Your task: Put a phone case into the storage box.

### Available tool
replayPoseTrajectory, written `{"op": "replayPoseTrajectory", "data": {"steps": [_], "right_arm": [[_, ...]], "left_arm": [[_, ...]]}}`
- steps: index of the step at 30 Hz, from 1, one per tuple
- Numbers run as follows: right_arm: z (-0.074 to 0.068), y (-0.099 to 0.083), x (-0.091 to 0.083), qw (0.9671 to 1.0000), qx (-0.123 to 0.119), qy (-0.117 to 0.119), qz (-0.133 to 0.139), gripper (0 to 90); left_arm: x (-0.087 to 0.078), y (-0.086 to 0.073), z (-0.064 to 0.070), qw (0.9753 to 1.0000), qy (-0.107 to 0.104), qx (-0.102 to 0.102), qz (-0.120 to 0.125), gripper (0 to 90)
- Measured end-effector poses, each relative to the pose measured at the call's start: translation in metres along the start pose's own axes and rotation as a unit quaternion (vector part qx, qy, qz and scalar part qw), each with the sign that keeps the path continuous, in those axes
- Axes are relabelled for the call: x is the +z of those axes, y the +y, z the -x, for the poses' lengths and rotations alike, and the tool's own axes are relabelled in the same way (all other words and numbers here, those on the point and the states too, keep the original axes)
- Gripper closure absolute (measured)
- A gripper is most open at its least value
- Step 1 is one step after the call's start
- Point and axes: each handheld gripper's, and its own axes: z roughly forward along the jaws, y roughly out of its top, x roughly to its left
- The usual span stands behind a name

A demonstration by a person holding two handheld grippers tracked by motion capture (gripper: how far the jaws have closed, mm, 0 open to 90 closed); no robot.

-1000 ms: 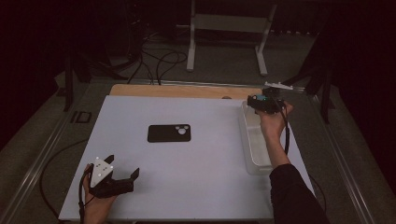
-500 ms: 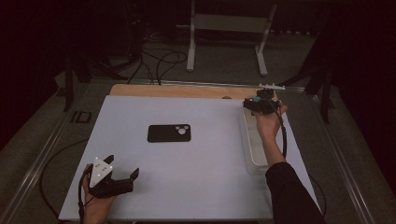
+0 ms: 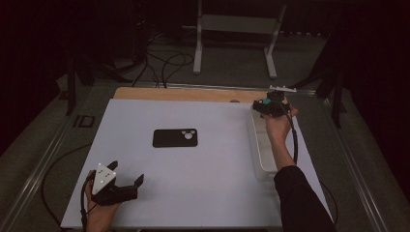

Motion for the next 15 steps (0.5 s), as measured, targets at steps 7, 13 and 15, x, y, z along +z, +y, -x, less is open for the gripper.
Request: {"op": "replayPoseTrajectory", "data": {"steps": [7,13,15], "right_arm": [[0.002,0.000,0.001,1.0000,0.005,0.006,0.002,9.2],[0.002,0.002,-0.005,0.9999,-0.003,0.010,0.009,9.2],[0.002,0.002,-0.009,0.9998,-0.004,0.012,0.012,9.2]], "left_arm": [[0.000,0.000,0.000,1.0000,0.000,0.000,-0.001,0.0],[0.000,0.000,0.000,1.0000,0.000,0.000,-0.001,0.0],[0.001,0.000,0.000,1.0000,0.000,0.000,-0.001,0.0]]}}
